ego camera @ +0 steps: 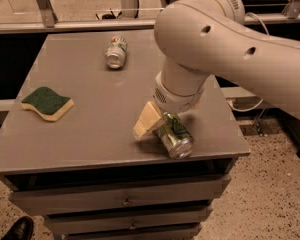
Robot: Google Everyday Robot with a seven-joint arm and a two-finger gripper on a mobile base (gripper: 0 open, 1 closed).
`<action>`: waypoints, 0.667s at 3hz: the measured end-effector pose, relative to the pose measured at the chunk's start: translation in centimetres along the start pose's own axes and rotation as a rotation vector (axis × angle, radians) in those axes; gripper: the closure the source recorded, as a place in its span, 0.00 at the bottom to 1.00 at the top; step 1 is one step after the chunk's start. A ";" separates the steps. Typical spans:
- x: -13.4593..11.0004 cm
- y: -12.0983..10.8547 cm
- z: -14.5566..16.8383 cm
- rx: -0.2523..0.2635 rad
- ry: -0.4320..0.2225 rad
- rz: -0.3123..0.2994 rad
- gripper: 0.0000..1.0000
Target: Place green can upright
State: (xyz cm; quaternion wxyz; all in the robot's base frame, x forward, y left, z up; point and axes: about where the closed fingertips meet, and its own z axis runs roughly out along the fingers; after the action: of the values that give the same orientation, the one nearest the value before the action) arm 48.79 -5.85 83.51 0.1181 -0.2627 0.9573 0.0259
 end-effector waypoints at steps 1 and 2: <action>-0.9 0.1 -0.3 0.037 0.000 0.030 0.43; -1.6 0.1 -0.7 0.052 -0.009 0.035 0.65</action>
Offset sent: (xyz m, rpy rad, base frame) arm 0.0196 0.0123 0.0143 -0.0391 -0.0405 -0.0569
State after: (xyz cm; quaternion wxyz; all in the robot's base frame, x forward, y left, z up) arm 49.95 -5.02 84.55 0.1286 -0.2427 0.9615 0.0042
